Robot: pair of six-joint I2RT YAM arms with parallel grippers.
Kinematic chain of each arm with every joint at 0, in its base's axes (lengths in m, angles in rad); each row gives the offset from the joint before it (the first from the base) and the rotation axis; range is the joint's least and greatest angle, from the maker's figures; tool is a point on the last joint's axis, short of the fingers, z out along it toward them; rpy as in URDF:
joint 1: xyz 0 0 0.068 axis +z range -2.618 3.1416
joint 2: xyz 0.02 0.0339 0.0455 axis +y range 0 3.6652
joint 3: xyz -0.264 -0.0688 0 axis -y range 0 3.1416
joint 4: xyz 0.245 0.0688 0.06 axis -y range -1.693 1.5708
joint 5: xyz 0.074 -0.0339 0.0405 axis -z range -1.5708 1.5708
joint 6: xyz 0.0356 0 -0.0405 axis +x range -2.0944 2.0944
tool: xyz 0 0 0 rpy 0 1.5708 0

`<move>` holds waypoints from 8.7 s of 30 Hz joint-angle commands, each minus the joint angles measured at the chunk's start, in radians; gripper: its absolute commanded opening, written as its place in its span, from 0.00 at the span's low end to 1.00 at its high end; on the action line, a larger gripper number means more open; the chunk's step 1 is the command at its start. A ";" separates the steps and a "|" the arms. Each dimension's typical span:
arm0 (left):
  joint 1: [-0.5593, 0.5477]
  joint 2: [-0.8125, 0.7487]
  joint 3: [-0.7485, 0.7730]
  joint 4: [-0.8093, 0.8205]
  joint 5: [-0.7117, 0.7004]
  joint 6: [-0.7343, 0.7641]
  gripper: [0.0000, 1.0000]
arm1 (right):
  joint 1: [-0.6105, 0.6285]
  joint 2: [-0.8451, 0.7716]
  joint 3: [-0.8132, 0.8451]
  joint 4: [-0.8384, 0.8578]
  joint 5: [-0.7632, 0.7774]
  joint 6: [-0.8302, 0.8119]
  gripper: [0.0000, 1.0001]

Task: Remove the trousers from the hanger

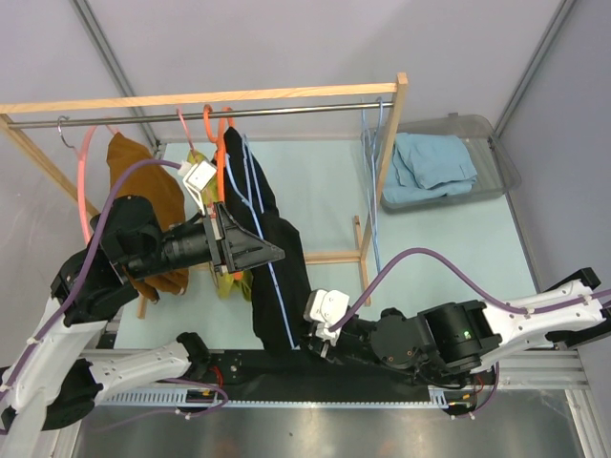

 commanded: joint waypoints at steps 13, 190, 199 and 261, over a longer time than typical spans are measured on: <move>-0.002 -0.021 0.069 0.113 0.046 -0.023 0.00 | -0.022 0.034 0.021 0.065 0.104 0.000 0.19; -0.002 -0.167 -0.347 0.096 -0.012 0.441 0.01 | -1.570 1.031 0.685 0.359 0.047 -0.279 0.06; 0.000 -0.170 -0.358 0.079 -0.073 0.375 0.00 | -1.573 1.228 0.961 0.023 0.025 -0.124 0.58; 0.000 -0.066 -0.207 0.095 -0.154 0.160 0.00 | -1.377 -0.030 0.720 -0.661 -1.270 0.371 0.78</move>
